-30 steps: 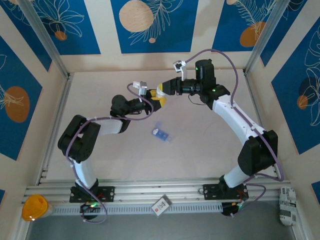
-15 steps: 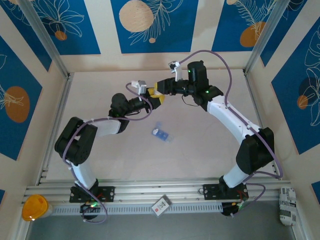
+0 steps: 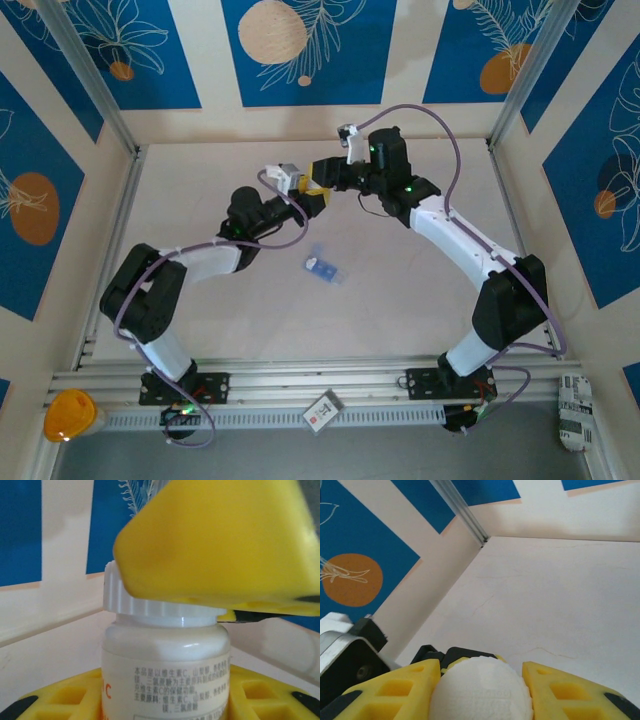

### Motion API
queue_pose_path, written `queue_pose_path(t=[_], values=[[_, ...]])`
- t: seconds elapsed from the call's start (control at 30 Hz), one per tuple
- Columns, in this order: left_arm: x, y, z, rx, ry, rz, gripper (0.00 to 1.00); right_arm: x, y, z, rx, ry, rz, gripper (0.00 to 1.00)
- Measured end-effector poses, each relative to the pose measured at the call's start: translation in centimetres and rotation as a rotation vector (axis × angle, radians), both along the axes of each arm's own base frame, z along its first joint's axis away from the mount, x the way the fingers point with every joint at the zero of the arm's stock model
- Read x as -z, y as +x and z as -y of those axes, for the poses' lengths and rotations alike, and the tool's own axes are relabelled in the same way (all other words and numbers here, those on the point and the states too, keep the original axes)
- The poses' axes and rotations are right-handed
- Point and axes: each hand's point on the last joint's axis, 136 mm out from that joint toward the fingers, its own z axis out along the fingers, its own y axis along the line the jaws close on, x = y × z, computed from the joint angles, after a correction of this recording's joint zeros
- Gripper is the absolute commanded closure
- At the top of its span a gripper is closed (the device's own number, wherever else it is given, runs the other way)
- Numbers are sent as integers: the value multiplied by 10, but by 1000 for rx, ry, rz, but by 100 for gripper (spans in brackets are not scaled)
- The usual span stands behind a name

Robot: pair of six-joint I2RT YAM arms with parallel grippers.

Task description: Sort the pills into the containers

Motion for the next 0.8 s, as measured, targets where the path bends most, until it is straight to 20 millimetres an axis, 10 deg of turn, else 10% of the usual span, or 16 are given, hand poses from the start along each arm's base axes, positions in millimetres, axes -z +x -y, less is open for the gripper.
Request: queue_pose_path(t=[0.43, 0.6, 0.8], values=[[5, 3, 0, -69, 31, 22, 100, 6, 2, 4, 35, -1, -38, 50], [-5, -1, 2, -24, -17, 52, 100, 6, -4, 7, 11, 12, -81, 18], [-15, -4, -4, 17, -59, 78, 100, -21, -16, 19, -22, 45, -35, 12]])
